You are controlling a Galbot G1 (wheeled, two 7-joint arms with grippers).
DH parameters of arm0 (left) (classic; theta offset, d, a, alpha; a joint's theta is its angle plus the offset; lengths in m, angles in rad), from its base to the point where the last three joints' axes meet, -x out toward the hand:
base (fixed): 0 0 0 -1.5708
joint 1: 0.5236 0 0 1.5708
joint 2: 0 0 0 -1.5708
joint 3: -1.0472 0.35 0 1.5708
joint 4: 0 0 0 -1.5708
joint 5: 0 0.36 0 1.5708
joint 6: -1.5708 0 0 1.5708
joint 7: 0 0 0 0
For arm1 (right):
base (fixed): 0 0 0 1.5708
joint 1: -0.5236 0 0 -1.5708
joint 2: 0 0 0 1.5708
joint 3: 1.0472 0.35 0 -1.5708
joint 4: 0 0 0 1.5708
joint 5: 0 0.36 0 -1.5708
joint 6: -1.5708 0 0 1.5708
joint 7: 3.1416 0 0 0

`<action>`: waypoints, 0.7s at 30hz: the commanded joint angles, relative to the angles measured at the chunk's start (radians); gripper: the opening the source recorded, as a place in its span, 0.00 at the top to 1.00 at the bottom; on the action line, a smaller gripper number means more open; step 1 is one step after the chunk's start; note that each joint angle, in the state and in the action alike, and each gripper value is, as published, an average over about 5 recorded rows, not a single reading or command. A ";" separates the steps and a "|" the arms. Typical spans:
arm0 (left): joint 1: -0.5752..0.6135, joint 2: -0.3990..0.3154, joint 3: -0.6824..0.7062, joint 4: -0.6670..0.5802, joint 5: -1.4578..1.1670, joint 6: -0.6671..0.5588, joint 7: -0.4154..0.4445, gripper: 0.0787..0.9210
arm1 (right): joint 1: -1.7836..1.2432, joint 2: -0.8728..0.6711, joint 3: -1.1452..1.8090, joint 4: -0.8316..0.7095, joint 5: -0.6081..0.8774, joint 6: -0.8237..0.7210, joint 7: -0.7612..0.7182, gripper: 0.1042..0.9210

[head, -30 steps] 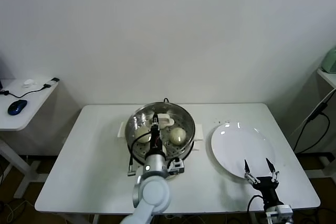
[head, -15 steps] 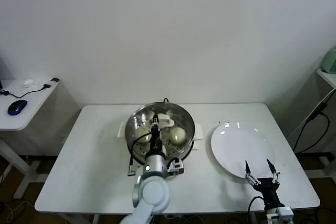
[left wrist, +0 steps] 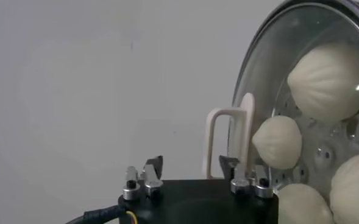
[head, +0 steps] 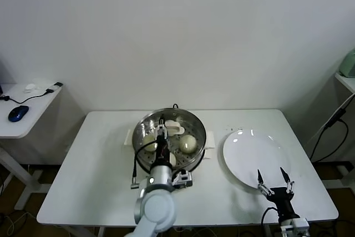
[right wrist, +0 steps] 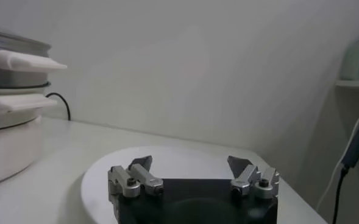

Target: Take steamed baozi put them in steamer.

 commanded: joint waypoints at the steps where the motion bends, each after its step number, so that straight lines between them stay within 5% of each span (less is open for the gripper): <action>1: -0.010 -0.005 -0.001 -0.003 0.004 0.003 0.002 0.28 | -0.006 0.000 -0.010 0.012 0.030 -0.036 -0.019 0.12; 6: 0.027 0.019 -0.004 -0.070 -0.039 -0.013 -0.009 0.14 | -0.016 -0.009 -0.024 0.025 0.066 -0.010 0.001 0.12; 14: 0.192 0.093 -0.118 -0.274 -0.407 -0.187 -0.148 0.12 | -0.034 -0.066 -0.030 0.056 0.116 0.049 0.039 0.12; 21: 0.203 0.094 -0.465 -0.284 -1.142 -0.406 -0.351 0.12 | -0.033 -0.063 -0.033 0.055 0.126 0.093 0.026 0.12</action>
